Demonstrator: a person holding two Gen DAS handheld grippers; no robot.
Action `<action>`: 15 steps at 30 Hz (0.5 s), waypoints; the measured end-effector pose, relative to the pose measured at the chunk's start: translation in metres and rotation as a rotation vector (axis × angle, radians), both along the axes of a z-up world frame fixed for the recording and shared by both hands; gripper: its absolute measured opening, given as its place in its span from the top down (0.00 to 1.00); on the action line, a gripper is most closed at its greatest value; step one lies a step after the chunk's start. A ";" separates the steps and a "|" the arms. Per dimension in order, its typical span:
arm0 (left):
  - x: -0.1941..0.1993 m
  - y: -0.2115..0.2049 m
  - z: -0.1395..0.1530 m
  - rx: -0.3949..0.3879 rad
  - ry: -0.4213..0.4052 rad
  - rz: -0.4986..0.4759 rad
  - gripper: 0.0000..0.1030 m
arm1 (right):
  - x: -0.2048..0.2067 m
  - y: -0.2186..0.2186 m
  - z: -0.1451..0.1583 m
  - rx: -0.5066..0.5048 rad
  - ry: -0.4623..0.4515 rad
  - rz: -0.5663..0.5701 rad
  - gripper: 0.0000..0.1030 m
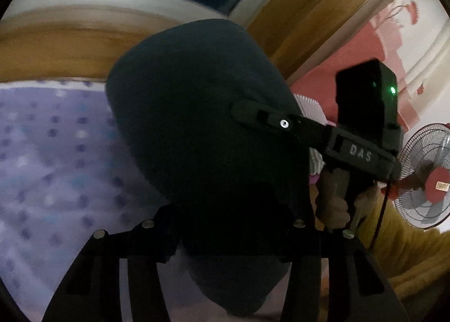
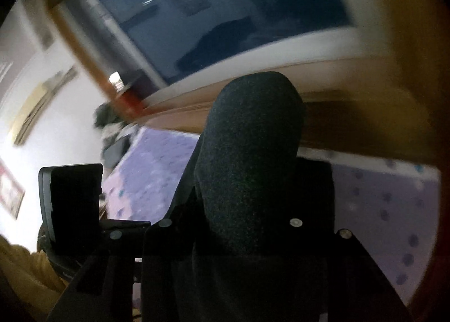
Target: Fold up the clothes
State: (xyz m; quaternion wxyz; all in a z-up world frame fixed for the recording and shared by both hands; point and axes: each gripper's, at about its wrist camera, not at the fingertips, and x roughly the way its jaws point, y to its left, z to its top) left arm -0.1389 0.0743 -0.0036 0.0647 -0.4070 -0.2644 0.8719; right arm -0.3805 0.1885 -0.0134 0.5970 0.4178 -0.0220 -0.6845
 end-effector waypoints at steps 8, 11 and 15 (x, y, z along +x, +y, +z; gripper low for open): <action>0.096 -0.012 0.014 -0.077 0.003 0.274 0.51 | 0.076 -0.099 0.016 0.010 0.075 0.448 0.61; 0.113 -0.018 -0.005 -0.066 -0.048 0.350 0.51 | 0.106 -0.135 0.005 0.060 0.109 0.595 0.61; 0.127 -0.025 -0.041 0.010 -0.122 0.406 0.51 | 0.127 -0.170 -0.035 0.178 0.112 0.688 0.60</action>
